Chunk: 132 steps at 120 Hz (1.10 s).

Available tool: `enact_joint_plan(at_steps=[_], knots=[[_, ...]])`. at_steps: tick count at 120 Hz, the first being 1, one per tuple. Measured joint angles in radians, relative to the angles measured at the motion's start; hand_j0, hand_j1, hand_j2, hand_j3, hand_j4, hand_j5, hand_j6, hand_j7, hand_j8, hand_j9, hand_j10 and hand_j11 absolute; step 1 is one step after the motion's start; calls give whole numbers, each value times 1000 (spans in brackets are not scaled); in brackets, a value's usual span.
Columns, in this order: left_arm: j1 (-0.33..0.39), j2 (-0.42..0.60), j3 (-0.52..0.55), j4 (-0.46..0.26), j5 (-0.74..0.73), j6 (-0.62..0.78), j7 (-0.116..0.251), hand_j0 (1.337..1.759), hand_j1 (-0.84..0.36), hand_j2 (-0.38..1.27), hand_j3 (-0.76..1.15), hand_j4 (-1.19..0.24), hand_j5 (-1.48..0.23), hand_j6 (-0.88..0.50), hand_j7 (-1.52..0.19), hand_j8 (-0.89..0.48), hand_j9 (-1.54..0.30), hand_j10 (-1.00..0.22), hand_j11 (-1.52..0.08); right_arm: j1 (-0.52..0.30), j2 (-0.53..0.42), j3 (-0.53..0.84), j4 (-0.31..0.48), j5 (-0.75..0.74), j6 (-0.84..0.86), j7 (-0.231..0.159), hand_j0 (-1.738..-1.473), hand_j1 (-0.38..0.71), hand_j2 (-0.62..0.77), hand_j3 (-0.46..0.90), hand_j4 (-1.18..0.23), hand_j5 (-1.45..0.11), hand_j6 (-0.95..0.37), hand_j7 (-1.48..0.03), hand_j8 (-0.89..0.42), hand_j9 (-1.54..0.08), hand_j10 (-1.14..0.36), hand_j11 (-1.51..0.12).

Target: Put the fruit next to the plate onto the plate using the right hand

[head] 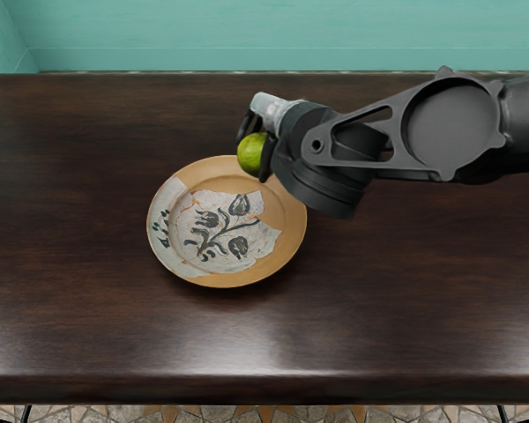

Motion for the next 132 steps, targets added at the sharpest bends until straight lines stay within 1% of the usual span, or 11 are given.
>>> enact_joint_plan(at_steps=[7, 33, 59, 76, 78, 88, 100, 115, 132], knots=[[0, 0, 0, 0, 0, 0, 0, 1658, 349, 0, 0, 0, 0, 0, 0, 0, 0, 0, 0, -15, 10, 21, -15, 1, 15, 0, -1654, 245, 196, 0, -539, -962, -307, -875, -275, -897, -451, -866], [0, 0, 0, 0, 0, 0, 0, 1658, 349, 0, 0, 0, 0, 0, 0, 0, 0, 0, 0, -57, 55, 78, -66, -2, 61, 0, -1653, 239, 163, -1, -544, -956, -303, -875, -275, -898, -448, -869], [0, 0, 0, 0, 0, 0, 0, 1658, 349, 0, 0, 0, 0, 0, 0, 0, 0, 0, 0, -109, 104, 103, -121, -14, 87, 0, -1651, 231, 155, -1, -553, -949, -310, -875, -282, -898, -452, -871], [0, 0, 0, 0, 0, 0, 0, 1658, 349, 0, 0, 0, 0, 0, 0, 0, 0, 0, 0, -141, 120, 108, -157, -26, 95, 0, -1651, 228, 149, -1, -557, -941, -312, -870, -285, -893, -454, -866], [0, 0, 0, 0, 0, 0, 0, 1658, 349, 0, 0, 0, 0, 0, 0, 0, 0, 0, 0, -144, 121, 108, -160, -28, 96, 0, -1651, 209, 139, 0, -560, -901, -304, -835, -287, -857, -443, -831], [0, 0, 1, 0, 0, 0, 0, 1658, 349, 0, 0, 0, 0, 0, 0, 0, 0, 0, 0, -144, 123, 110, -171, -32, 97, 0, -1653, 34, 91, 0, -383, -612, -213, -568, -201, -583, -305, -565], [0, 0, 0, 0, 0, 0, 0, 1658, 349, 0, 0, 0, 0, 0, 0, 0, 0, 0, 0, -136, 124, 114, -173, -33, 98, 1, -1655, -100, 54, 0, -247, -391, -143, -364, -135, -373, -199, -362], [0, 0, 1, 0, 0, 0, 0, 1658, 349, 0, 0, 0, 0, 0, 0, 0, 0, 0, 0, -127, 125, 118, -167, -32, 105, 1, -1657, -198, 27, 0, -148, -230, -92, -215, -88, -220, -122, -214], [0, 0, 1, 0, 0, 0, 0, 1658, 349, 0, 0, 0, 0, 0, 0, 0, 0, 0, 0, -127, 119, 148, -137, -34, 85, 1, -1657, -255, 11, 0, -90, -135, -62, -128, -60, -130, -77, -127]])
